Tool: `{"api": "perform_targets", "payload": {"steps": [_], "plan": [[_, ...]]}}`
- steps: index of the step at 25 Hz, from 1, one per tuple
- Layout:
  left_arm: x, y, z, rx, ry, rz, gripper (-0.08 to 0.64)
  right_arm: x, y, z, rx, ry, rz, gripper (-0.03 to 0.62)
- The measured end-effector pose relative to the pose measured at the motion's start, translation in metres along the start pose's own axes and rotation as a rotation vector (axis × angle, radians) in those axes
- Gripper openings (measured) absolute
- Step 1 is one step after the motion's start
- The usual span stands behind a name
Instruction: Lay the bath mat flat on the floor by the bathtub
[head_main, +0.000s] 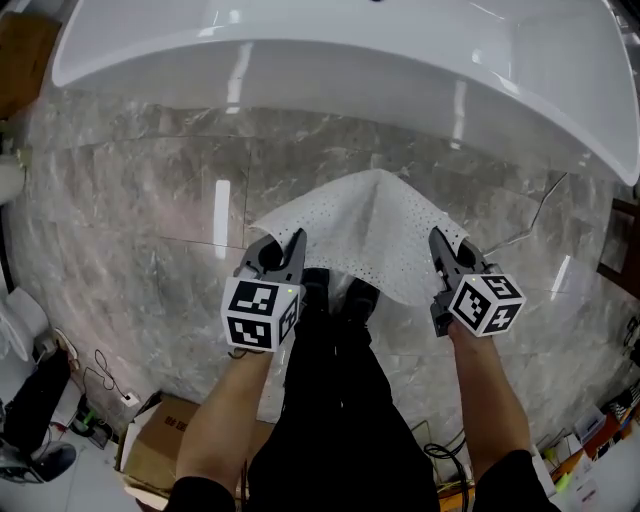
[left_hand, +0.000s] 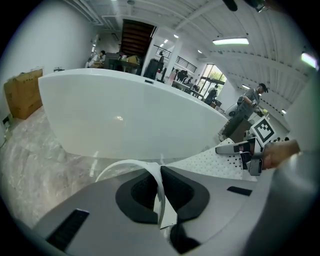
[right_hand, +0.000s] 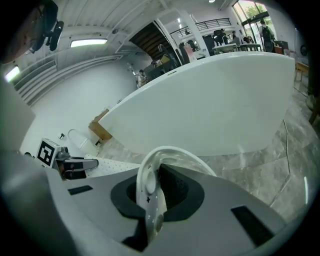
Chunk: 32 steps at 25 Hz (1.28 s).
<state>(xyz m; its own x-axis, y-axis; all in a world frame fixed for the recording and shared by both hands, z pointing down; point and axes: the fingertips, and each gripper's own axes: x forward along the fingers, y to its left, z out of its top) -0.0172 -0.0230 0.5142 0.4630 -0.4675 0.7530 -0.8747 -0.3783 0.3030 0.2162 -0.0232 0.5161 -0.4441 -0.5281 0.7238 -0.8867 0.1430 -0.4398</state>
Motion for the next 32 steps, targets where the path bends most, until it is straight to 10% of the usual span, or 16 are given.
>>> {"api": "perform_targets", "payload": {"steps": [32], "plan": [[0.16,0.094,-0.118,0.115,-0.022,0.037,0.02,0.184,-0.12,-0.105,-0.077,-0.018,-0.038,0.025]]}}
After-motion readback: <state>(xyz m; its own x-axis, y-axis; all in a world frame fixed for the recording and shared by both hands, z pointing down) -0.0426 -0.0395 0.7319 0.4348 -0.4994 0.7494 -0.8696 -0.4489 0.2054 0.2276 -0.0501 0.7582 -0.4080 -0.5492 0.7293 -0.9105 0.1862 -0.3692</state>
